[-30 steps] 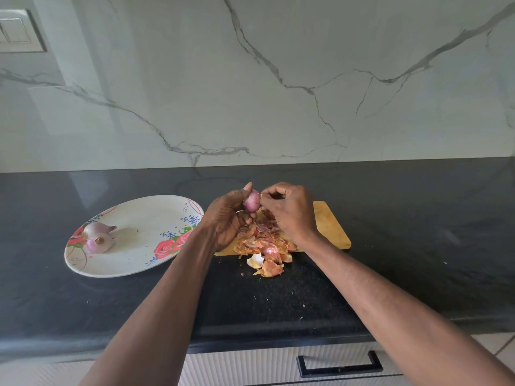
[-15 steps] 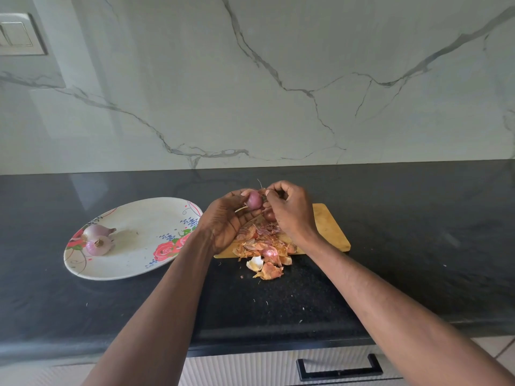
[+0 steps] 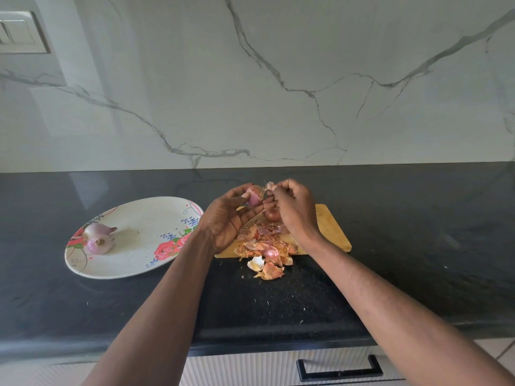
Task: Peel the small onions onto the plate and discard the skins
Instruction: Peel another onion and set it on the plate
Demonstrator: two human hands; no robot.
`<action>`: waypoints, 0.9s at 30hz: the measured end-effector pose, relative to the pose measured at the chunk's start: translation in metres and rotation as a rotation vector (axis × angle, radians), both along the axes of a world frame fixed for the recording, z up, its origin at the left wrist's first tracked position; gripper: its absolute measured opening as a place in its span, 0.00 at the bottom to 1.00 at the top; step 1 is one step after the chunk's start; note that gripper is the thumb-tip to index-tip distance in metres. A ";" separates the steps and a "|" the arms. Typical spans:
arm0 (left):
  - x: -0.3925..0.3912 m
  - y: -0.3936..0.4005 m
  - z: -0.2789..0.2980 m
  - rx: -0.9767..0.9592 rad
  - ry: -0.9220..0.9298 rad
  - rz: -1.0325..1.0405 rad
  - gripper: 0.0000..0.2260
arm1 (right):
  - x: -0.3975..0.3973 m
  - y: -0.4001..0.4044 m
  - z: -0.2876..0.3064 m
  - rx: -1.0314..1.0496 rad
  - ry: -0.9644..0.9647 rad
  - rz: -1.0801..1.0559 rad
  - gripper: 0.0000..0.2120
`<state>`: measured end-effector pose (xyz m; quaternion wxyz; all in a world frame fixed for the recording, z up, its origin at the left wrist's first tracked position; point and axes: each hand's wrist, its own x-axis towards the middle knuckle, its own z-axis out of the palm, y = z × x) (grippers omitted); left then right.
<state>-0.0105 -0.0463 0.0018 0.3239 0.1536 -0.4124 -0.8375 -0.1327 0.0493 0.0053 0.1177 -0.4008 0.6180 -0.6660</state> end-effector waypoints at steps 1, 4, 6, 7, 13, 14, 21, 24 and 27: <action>0.000 0.000 0.000 0.004 -0.001 0.011 0.12 | -0.001 0.000 0.000 -0.006 -0.034 0.005 0.07; 0.000 -0.002 -0.001 0.020 0.003 0.070 0.10 | -0.004 0.000 -0.002 0.080 0.050 -0.079 0.05; -0.001 -0.004 -0.001 0.015 0.001 0.100 0.08 | -0.005 0.000 -0.004 0.120 0.160 -0.117 0.03; -0.001 -0.005 -0.002 0.008 -0.001 0.111 0.08 | -0.005 0.000 -0.005 0.113 0.215 -0.114 0.05; -0.002 -0.004 0.000 -0.033 0.013 0.100 0.14 | -0.001 0.000 -0.005 -0.020 0.299 -0.051 0.13; -0.002 -0.003 0.001 -0.034 0.019 0.090 0.14 | -0.002 0.000 -0.005 -0.019 0.299 -0.046 0.15; -0.001 0.003 0.003 -0.006 0.006 0.039 0.18 | -0.004 0.001 -0.006 -0.056 0.256 0.011 0.08; -0.001 0.002 0.002 0.000 0.004 0.029 0.17 | -0.005 0.000 -0.007 -0.084 0.254 0.013 0.04; -0.001 0.000 0.001 0.005 0.000 0.018 0.16 | -0.005 0.000 -0.009 -0.120 0.272 0.015 0.02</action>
